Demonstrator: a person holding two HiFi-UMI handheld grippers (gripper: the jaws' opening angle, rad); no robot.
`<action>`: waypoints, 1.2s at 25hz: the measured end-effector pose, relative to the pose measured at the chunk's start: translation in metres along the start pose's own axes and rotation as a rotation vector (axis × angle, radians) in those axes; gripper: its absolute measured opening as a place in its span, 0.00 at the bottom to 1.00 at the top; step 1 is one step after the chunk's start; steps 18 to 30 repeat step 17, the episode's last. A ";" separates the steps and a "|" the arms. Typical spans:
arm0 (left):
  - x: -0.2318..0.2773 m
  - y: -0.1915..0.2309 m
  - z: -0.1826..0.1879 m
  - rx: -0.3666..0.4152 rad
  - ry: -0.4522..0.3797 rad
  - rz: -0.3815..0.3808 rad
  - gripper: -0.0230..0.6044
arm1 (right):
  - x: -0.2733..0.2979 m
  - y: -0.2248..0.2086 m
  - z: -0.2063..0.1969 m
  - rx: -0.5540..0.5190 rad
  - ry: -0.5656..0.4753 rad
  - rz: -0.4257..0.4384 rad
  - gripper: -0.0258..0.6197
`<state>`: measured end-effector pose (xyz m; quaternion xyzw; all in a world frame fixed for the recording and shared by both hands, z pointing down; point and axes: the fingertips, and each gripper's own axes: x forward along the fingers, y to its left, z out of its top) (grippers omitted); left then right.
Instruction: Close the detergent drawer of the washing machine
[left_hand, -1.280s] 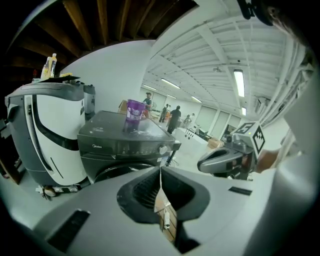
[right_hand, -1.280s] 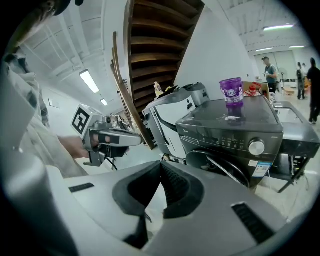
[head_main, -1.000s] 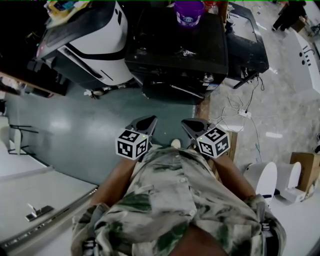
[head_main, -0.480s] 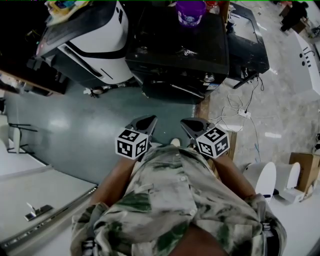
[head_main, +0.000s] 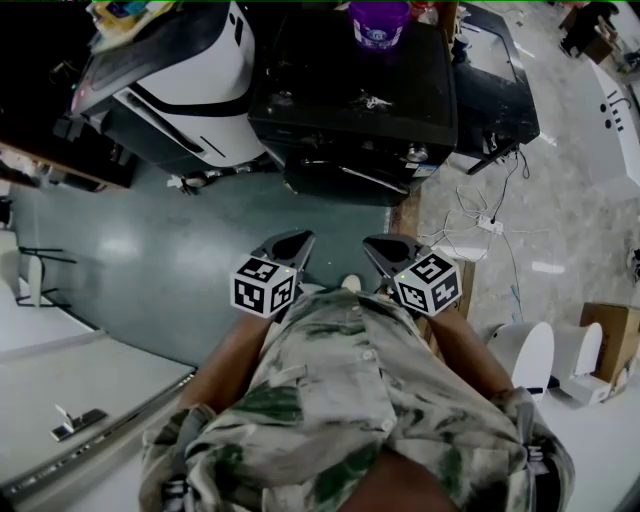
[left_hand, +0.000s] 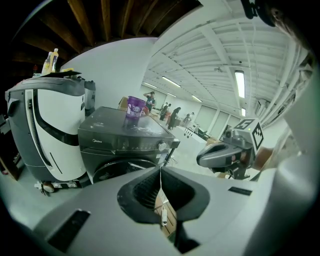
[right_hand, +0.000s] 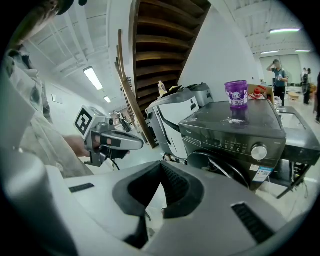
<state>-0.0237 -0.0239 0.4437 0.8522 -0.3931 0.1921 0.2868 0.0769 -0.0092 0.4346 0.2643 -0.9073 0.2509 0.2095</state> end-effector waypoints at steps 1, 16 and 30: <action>0.000 -0.001 0.000 0.000 0.000 -0.003 0.08 | -0.001 0.000 0.000 0.000 0.000 0.000 0.07; 0.008 0.001 -0.001 -0.001 0.009 0.002 0.08 | -0.003 -0.008 -0.001 -0.004 -0.013 -0.003 0.07; 0.008 0.003 0.000 -0.004 0.008 0.005 0.08 | -0.003 -0.009 -0.001 -0.006 -0.014 -0.004 0.07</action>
